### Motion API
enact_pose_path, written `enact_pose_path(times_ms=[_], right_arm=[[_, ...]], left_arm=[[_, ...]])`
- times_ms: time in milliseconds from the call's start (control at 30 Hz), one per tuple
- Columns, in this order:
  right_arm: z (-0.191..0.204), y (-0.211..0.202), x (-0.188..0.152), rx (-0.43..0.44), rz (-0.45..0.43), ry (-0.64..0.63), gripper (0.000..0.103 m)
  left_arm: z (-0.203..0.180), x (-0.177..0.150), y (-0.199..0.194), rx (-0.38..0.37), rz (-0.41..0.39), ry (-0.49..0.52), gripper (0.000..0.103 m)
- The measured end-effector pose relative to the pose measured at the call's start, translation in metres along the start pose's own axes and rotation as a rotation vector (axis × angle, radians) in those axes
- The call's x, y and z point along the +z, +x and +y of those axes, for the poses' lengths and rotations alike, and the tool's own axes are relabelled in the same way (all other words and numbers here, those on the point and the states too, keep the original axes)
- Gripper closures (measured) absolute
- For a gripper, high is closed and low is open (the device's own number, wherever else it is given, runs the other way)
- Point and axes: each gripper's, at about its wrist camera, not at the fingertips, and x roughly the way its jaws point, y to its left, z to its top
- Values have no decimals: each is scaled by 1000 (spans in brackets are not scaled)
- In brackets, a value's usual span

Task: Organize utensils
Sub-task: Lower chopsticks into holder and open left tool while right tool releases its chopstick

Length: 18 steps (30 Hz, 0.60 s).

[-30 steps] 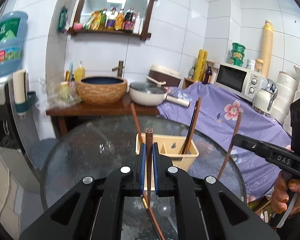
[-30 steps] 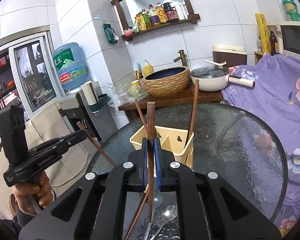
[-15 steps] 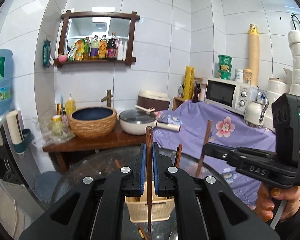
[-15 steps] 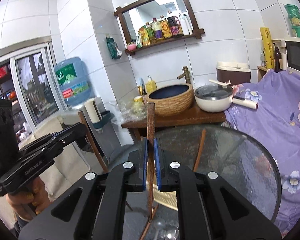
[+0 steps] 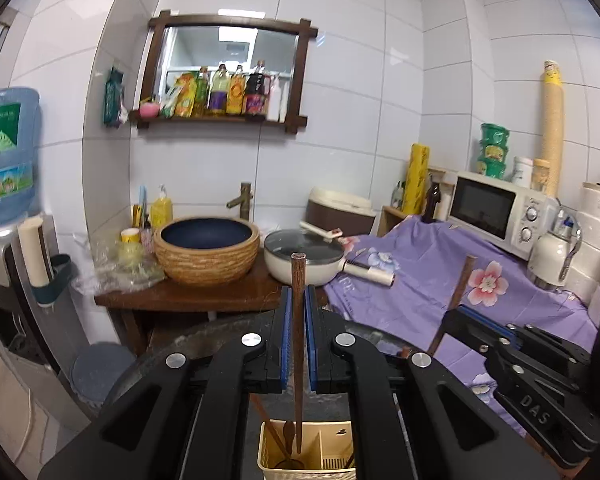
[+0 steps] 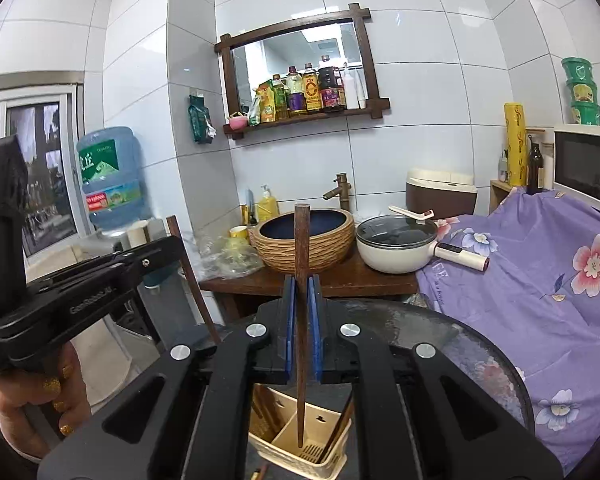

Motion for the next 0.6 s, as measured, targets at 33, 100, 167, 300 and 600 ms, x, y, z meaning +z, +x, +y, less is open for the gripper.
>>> enact_pose_path(times_ms=[33,100,167,300,600], right_arm=[[0,5,-7,-12,-3,-13,95],[-2,16,-21,-23,9,-24,95],[-4,24,-34,-31,38,-21,95],[-10,36,-62,-38,80,-10,95],[-15,50,-93,-42,141,3,95]], left_arm=[[3,-7,7,3,10,-11,97],[7,-16,17,13,24,-28,97],[11,-30,24,13,42,-39,97],[11,-56,35,23,79,-23,97],[18,-95,55,20,172,-26,97]])
